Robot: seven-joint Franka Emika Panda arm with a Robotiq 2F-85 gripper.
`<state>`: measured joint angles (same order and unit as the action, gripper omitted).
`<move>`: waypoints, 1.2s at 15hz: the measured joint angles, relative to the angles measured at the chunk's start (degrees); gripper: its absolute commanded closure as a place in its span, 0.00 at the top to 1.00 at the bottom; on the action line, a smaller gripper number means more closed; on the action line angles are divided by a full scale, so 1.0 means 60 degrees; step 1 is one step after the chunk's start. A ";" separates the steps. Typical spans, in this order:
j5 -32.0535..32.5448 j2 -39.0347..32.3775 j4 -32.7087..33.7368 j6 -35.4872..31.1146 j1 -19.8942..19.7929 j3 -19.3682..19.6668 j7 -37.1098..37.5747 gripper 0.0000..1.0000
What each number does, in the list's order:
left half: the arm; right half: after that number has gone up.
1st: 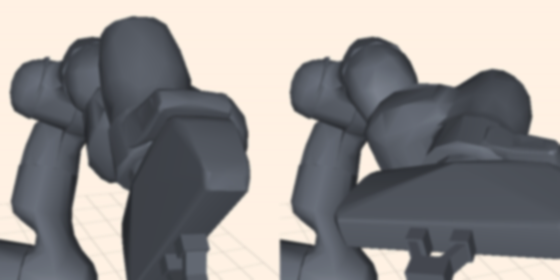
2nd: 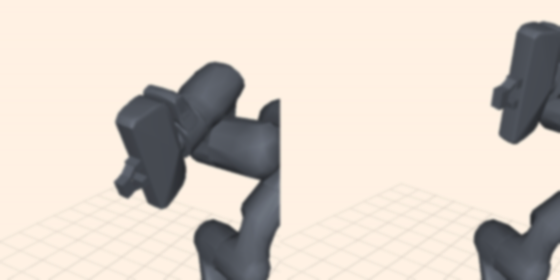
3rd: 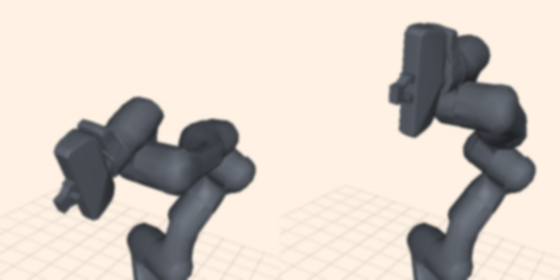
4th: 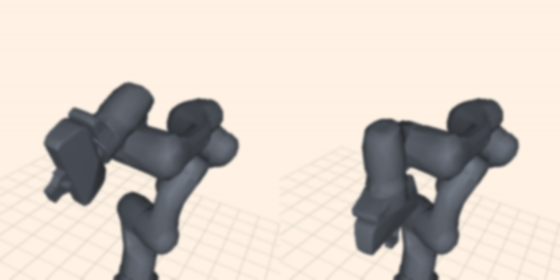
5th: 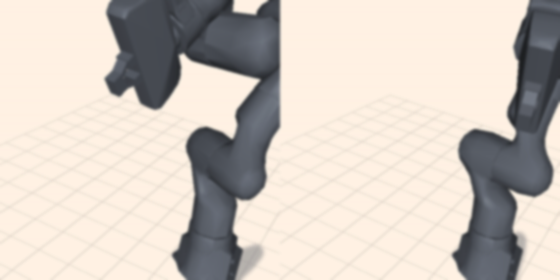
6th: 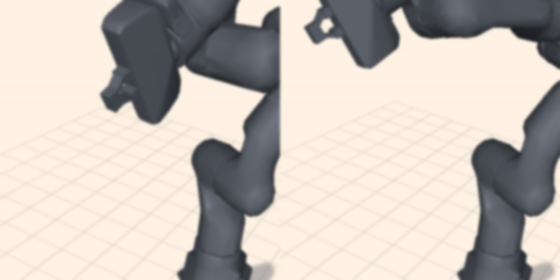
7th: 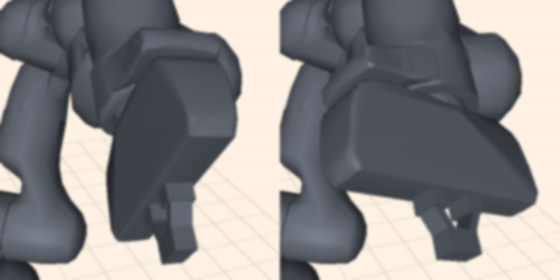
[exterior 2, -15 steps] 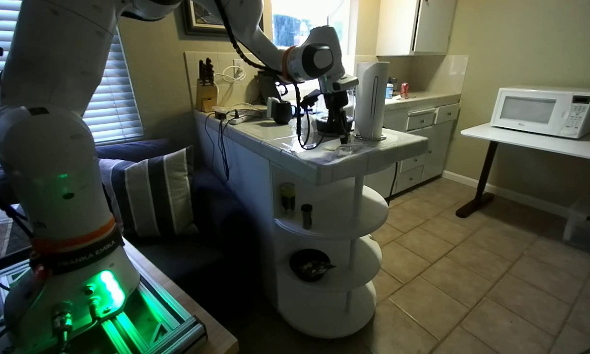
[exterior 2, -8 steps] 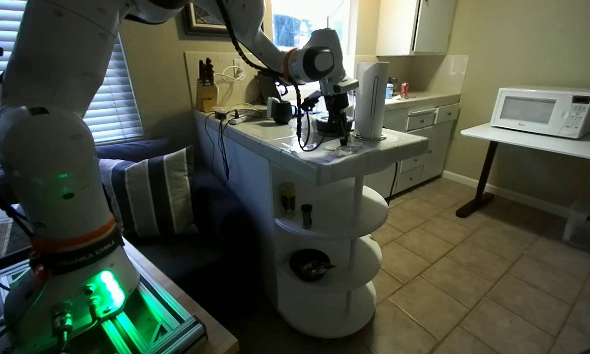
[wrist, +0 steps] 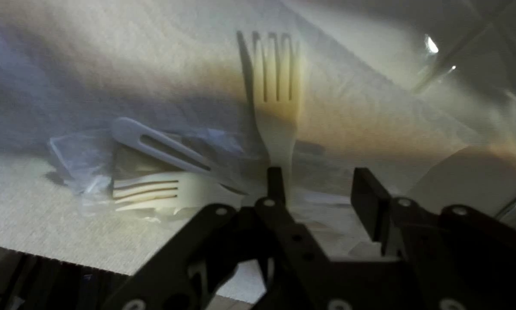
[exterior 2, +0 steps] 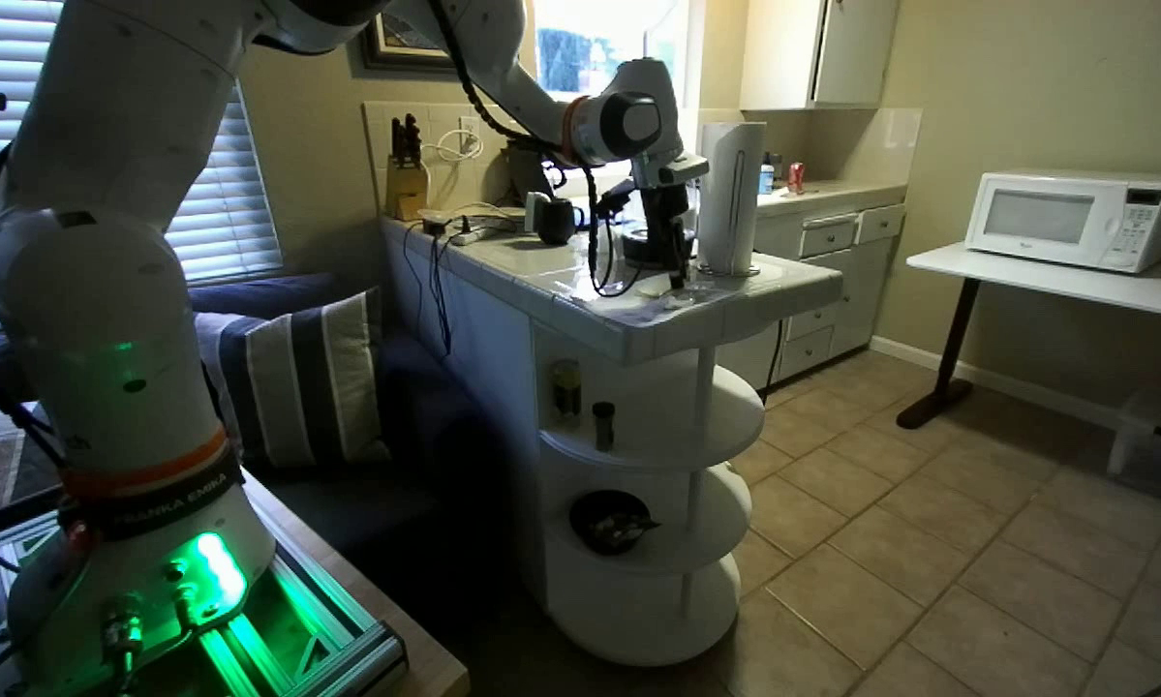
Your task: Move the fork to the left
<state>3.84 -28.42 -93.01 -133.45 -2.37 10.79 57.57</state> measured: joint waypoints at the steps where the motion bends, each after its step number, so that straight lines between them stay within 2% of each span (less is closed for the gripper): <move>1: 0.0000 0.0001 0.0032 0.0149 0.0001 0.0006 0.0001 0.56; 5: 0.0003 0.0010 0.0194 0.0684 0.0001 0.0037 0.0009 0.51; 8: 0.0011 0.0025 0.0308 0.1066 0.0002 0.0064 0.0025 0.52; 11: 0.0013 0.0017 0.0383 0.1331 0.0002 0.0076 0.0027 0.44; 12: 0.0013 0.0009 0.0384 0.1342 -0.0001 0.0077 0.0027 0.25; 15: 0.0012 -0.0068 0.0386 0.1342 -0.0010 0.0077 0.0027 0.01; 17: 0.0012 -0.0125 0.0389 0.1342 -0.0016 0.0078 0.0027 0.00; 18: 0.0012 -0.0144 0.0405 0.1342 -0.0017 0.0081 0.0027 0.03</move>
<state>3.92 -29.28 -90.59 -125.40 -2.47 11.28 57.73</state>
